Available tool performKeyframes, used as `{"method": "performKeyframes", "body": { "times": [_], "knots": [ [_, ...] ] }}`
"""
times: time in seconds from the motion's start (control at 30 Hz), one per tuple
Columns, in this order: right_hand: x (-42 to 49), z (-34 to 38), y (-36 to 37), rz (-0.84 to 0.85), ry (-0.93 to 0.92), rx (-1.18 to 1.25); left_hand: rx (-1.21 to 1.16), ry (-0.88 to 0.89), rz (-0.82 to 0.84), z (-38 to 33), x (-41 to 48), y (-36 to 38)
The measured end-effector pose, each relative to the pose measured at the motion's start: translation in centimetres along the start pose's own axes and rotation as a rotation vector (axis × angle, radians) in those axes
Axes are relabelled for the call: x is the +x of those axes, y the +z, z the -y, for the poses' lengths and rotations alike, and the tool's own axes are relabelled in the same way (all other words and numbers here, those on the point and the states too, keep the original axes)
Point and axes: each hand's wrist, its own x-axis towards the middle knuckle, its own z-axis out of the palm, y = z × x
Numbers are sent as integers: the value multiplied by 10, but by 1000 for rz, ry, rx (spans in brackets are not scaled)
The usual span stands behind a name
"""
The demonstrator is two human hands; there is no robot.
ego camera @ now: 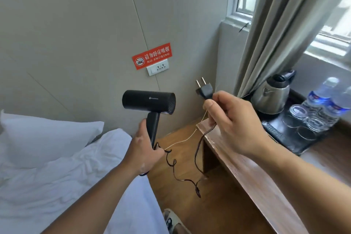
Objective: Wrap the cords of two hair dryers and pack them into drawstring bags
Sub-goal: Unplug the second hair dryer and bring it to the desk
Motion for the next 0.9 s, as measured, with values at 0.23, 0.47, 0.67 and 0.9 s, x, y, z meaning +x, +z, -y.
{"method": "performKeyframes", "body": {
  "times": [0.23,0.47,0.67,0.9],
  "knots": [
    [32,54,-101,-182,-101,-7,44,289,-13,-113,18,-50],
    [55,88,-193,-458,-120,-36,-35,529,-6,-213,40,-72],
    [53,117,-255,-654,-85,-9,-96,750,46,-291,58,-79],
    [36,132,-291,-841,-32,-116,-150,958,195,-348,73,-58]
  ]
}}
